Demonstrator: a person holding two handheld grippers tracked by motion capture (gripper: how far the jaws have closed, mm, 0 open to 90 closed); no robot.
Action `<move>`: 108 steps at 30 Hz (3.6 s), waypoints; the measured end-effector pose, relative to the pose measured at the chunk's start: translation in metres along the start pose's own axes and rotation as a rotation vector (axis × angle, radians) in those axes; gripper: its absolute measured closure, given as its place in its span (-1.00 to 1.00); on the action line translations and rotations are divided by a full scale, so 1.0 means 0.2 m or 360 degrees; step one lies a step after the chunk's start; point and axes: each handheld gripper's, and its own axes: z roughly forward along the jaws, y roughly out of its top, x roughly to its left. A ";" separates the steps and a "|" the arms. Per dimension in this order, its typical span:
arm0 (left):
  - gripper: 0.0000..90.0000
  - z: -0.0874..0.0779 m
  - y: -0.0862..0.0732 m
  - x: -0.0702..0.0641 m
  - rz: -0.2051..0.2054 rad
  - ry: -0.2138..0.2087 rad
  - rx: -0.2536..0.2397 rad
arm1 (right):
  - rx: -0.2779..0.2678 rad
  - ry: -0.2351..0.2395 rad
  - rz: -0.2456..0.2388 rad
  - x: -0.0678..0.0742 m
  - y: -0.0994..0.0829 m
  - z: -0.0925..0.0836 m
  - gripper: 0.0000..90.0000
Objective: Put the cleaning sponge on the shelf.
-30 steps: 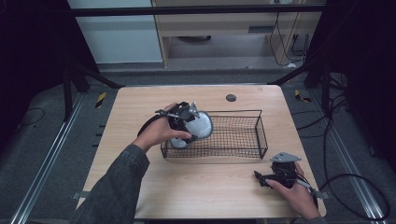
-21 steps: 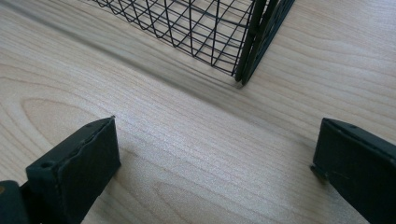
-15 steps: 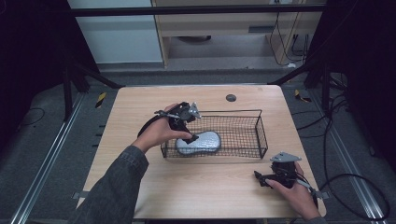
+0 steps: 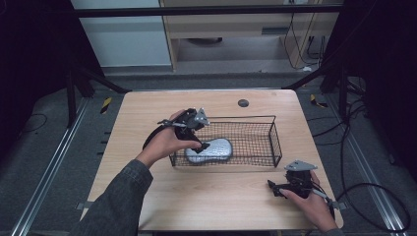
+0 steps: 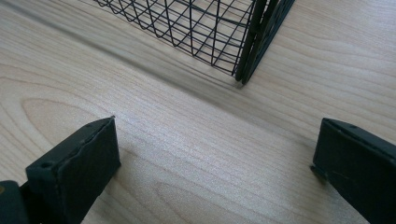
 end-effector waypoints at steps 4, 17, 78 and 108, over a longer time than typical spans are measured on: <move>-0.88 -0.02 -0.01 -0.02 -0.0066 -0.0001 -0.0030 | 0.0000 0.0000 0.0000 0.00 0.00 0.00 -0.99; -0.89 -0.10 -0.07 -0.09 -0.0182 0.0101 -0.0148 | 0.0000 -0.0003 0.0000 0.00 0.00 0.00 -0.99; -0.93 -0.10 -1.06 -0.12 -0.0875 0.0341 -0.0008 | -0.0003 -0.0020 0.0012 0.01 -0.01 -0.01 -0.98; -0.97 0.09 -1.13 0.07 -0.1050 0.0421 -0.0105 | -0.0002 -0.0019 0.0012 0.01 -0.01 -0.01 -0.98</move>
